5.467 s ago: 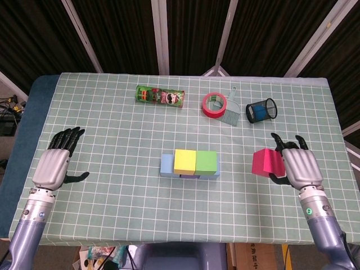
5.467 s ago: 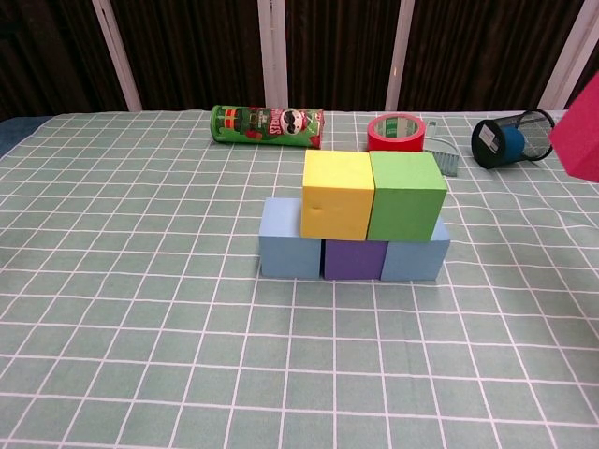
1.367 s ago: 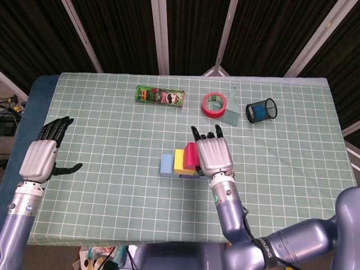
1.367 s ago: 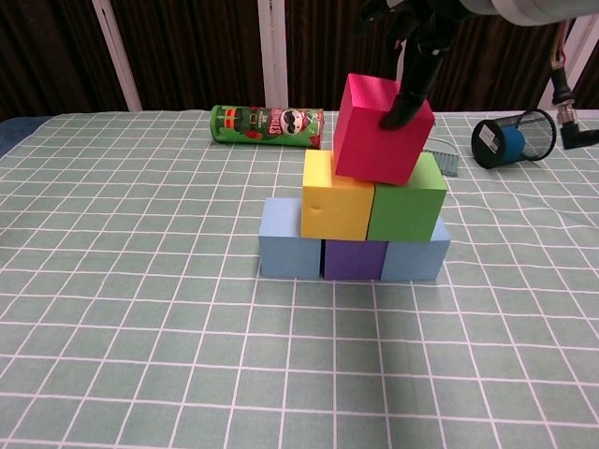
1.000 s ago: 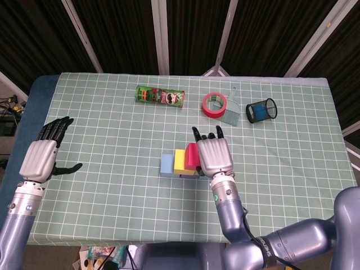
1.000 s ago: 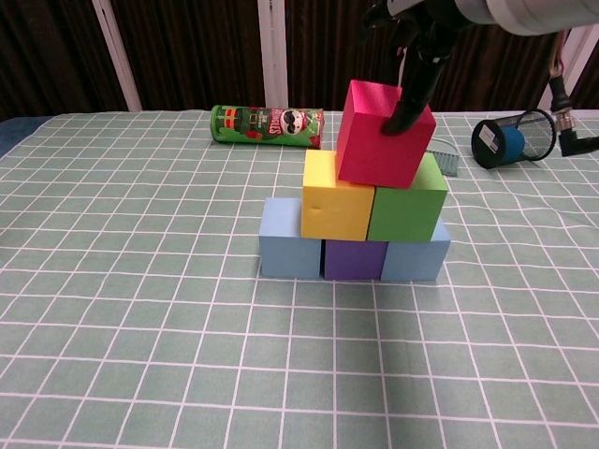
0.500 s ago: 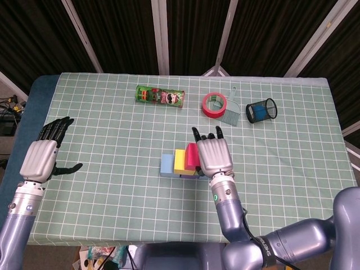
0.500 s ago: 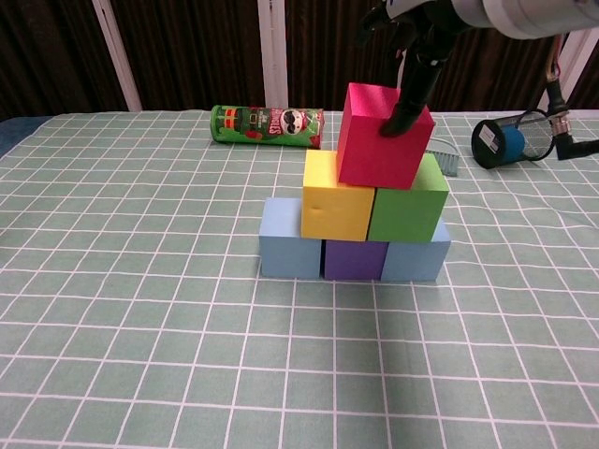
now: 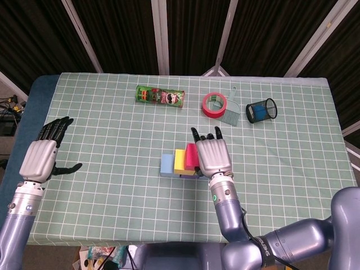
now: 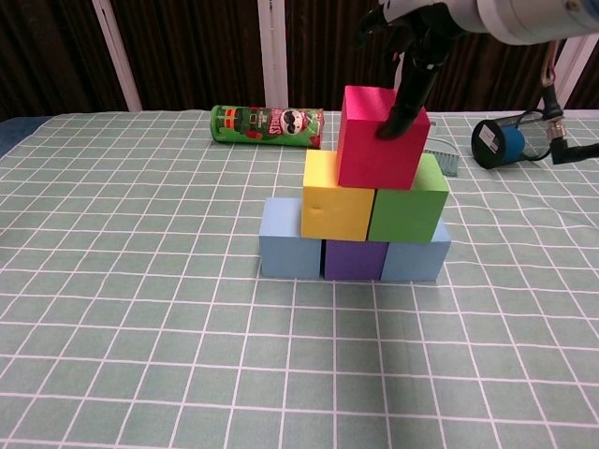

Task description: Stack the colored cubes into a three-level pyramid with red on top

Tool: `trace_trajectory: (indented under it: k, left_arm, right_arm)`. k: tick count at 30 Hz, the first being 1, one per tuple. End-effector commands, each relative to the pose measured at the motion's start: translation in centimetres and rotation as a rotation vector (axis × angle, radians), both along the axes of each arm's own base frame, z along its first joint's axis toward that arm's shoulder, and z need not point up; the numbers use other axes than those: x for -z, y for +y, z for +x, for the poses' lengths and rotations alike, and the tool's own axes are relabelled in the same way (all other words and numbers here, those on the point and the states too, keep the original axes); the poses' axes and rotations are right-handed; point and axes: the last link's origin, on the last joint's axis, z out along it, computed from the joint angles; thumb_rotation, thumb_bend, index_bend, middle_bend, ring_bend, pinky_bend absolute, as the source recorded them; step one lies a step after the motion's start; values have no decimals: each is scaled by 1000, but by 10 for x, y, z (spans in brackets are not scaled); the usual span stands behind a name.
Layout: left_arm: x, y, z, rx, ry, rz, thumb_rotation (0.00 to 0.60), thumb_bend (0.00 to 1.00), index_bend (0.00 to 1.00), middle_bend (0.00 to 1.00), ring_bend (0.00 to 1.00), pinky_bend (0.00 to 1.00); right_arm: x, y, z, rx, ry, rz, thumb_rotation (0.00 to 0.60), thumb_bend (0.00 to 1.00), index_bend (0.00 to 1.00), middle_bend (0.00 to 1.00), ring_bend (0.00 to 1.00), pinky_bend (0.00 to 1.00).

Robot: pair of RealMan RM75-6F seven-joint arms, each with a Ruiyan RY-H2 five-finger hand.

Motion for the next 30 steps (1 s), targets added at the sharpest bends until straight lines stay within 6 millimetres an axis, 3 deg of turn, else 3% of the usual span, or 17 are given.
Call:
trace_trajectory:
  k: [1, 10, 18, 26, 30]
  left_arm:
    - [0, 0, 0, 0, 1, 0, 600, 125, 0, 21, 0, 0]
    - [0, 0, -1, -4, 1, 1, 600, 124, 0, 21, 0, 0]
    - [0, 1, -1, -7, 2, 4, 600, 125, 0, 21, 0, 0]
    - [0, 1, -1, -9, 2, 2, 600, 125, 0, 21, 0, 0]
    - [0, 1, -1, -8, 1, 3, 600, 125, 0, 21, 0, 0]
  right_arm:
    - [1, 0, 0, -2, -1, 3, 600, 273, 0, 423, 238, 0]
    - [3, -1, -1, -15, 7, -4, 600, 273, 0, 419, 227, 0]
    - [6, 0, -2, -21, 24, -1, 600, 249, 0, 343, 180, 0]
    - [6, 3, -4, -14, 39, 12, 600, 213, 0, 104, 49, 0]
    - [4, 4, -4, -18, 42, 9, 600, 212, 0, 37, 15, 0]
